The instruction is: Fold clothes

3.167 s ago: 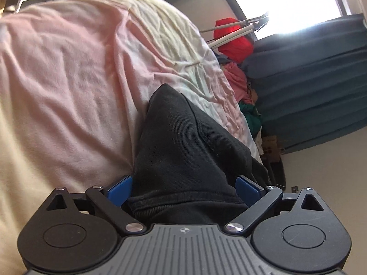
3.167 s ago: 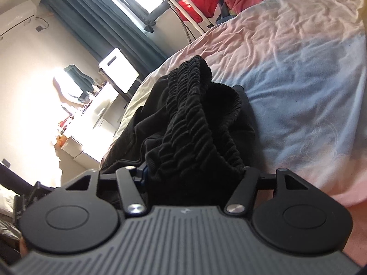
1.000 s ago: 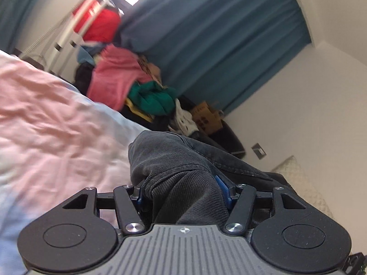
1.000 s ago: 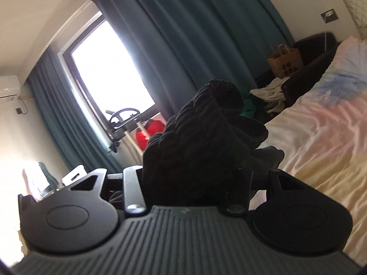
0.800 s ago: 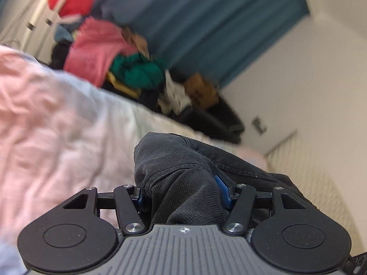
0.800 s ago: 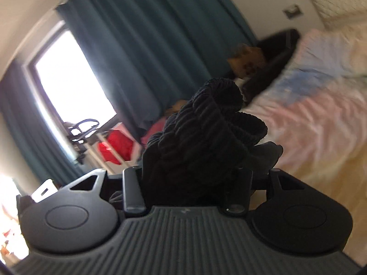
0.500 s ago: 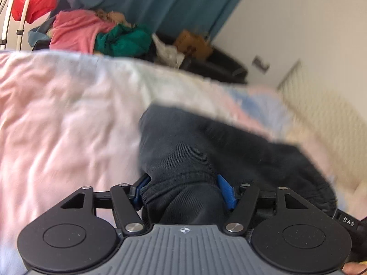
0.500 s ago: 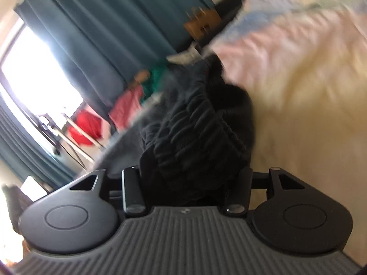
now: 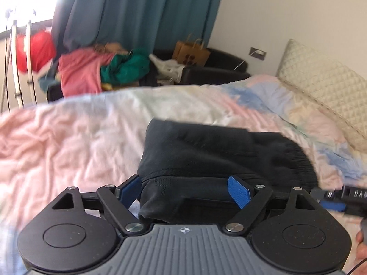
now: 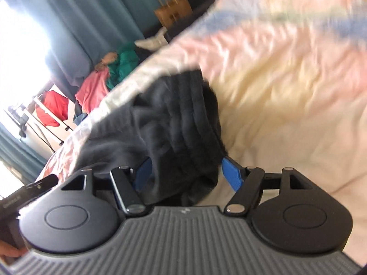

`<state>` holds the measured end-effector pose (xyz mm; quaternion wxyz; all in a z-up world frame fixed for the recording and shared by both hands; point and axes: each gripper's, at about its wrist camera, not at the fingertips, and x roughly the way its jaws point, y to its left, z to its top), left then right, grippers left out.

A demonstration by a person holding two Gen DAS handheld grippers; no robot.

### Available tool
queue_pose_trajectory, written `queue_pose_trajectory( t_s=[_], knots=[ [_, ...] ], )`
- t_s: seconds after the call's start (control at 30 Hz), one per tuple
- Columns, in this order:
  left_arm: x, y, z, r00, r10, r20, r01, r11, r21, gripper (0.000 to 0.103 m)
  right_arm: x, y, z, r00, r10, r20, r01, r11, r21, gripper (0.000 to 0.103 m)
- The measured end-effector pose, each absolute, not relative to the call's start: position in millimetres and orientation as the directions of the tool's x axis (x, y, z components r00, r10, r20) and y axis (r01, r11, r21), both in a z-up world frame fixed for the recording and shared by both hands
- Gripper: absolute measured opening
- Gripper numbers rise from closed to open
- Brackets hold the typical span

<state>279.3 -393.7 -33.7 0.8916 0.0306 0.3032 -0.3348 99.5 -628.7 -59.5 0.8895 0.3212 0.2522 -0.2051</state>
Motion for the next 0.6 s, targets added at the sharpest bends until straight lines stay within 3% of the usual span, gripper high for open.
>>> queue_pose_trajectory(
  t_s=[0.27,0.33,0.43,0.6],
  knots=[
    [186.4,-374.5,58.9,0.637,-0.591,-0.495,0.655,0.754,-0.057,0.103,46.9,-599.1,23.7,0.853,-0.216,-0.476,0.434,0.800,0.415,0.072],
    [161.2,-365.6,79.6,0.649,-0.596,-0.473,0.663,0.748,-0.032,0.103,33.6,-585.0,46.2,0.871,-0.204,-0.448,0.397,0.829,0.394,0.072],
    [130.4,-349.7,103.1,0.663,-0.604,-0.442,0.661,0.750,-0.032,0.103,13.7,-562.1,78.7,0.896,-0.189,-0.402,0.345,0.866,0.362,0.088],
    [78.7,-320.1,129.8,0.693,-0.602,-0.396,0.644,0.764,-0.034,0.103,-15.0,-522.0,110.6,0.915,-0.197,-0.352,0.306,0.908,0.286,0.086]
  ],
)
